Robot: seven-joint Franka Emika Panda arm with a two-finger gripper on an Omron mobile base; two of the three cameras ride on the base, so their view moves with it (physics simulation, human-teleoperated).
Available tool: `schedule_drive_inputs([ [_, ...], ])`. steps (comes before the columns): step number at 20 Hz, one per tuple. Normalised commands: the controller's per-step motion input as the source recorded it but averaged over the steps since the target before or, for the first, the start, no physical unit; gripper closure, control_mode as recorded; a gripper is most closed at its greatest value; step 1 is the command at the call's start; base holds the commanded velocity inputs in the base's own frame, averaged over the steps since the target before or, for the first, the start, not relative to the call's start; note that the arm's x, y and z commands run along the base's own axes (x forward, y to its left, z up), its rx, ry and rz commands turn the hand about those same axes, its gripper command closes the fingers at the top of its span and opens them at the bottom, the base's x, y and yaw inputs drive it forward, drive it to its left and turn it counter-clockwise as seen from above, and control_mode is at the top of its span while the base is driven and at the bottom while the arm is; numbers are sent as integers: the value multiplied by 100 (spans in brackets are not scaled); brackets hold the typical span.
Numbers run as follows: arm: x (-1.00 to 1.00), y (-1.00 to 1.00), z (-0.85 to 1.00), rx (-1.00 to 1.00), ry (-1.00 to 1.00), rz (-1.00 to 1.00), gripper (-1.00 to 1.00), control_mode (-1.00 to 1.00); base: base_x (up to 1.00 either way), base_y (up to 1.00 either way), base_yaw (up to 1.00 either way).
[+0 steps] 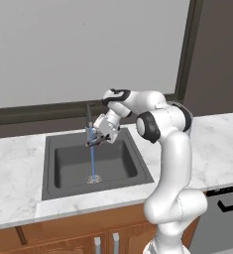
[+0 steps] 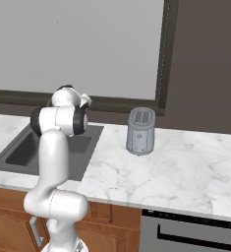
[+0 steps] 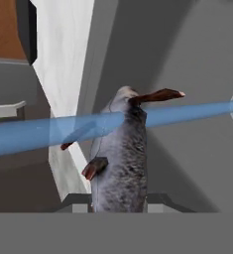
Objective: Take the fish out of the fridge, briefly rinse it in the sink, and place it on the tray next to the sink.
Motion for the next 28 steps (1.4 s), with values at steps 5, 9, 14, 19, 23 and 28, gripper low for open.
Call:
schedule_drive_inputs([
  [5,33,-11,1,-1,-8,-8,100,-100,0,0,0],
  [9,-63,-19,33,0,-7,-22,100,-100,0,0,0],
  [14,-100,-27,60,0,-7,-30,100,-100,0,0,0],
  [19,-100,-6,81,-12,-10,-28,100,-100,0,0,0],
  [23,-100,0,73,-35,-7,-25,100,-100,0,0,0],
  [28,-100,0,23,-48,-1,-21,100,-100,0,0,0],
])
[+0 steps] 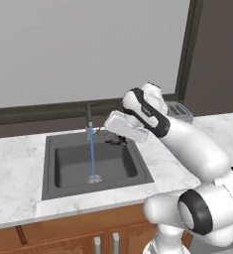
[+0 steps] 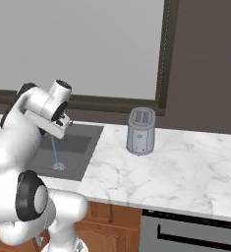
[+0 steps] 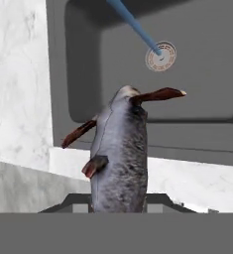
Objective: Take the fish out of the fridge, briefly rinse it in the sink, and place it on the tray next to the sink.
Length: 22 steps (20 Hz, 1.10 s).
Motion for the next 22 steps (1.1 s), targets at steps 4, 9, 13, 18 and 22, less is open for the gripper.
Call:
schedule_drive_inputs([
  [4,-100,0,9,-56,-3,-24,100,-100,0,0,0],
  [9,-86,0,57,-42,-23,-23,100,-100,0,0,0],
  [13,-35,0,53,-15,-37,-11,100,-100,0,0,0],
  [18,-50,8,0,1,-8,-2,100,100,-20,12,-1],
  [22,0,0,0,0,0,0,100,100,-95,99,-6],
])
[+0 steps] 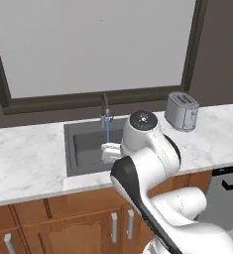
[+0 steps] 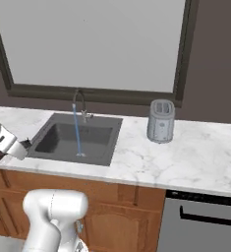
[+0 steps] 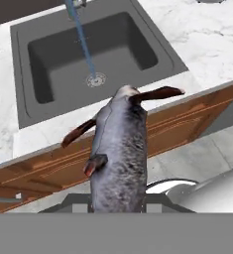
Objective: Take the fish out of the fridge, briefly rinse it in the sink, and place it on the tray next to the sink.
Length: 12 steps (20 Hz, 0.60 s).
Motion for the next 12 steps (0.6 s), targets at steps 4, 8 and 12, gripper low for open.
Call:
schedule_drive_inputs([
  [4,0,0,0,0,0,0,100,100,-26,100,-21],
  [8,0,0,0,0,0,0,100,100,0,100,-28],
  [12,0,0,0,0,0,0,100,100,0,100,-22],
])
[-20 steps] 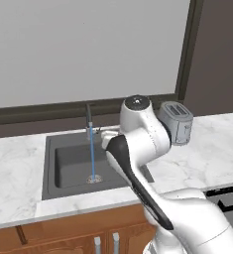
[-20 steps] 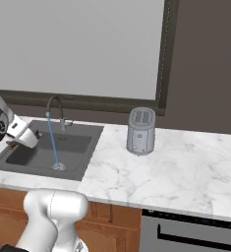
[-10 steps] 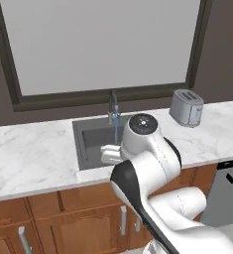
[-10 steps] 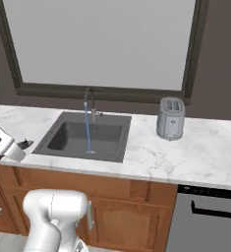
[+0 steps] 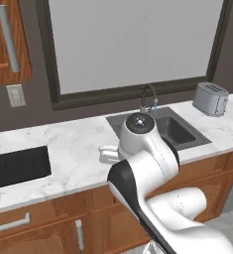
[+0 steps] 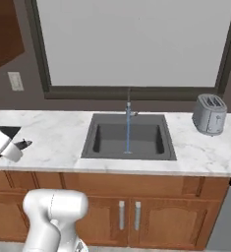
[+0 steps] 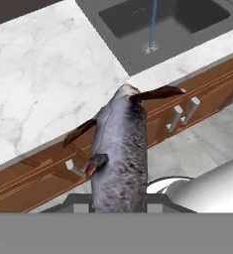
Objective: Take the fish out of the fridge, briefly rinse it in the sink, and place it on the tray next to the sink.
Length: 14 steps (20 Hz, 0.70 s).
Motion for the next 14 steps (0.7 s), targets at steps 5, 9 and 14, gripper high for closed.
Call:
schedule_drive_inputs([
  [5,0,0,0,0,0,0,100,100,0,100,2],
  [9,0,0,0,0,0,0,100,100,1,42,17],
  [14,0,0,0,0,0,0,100,100,16,-3,5],
])
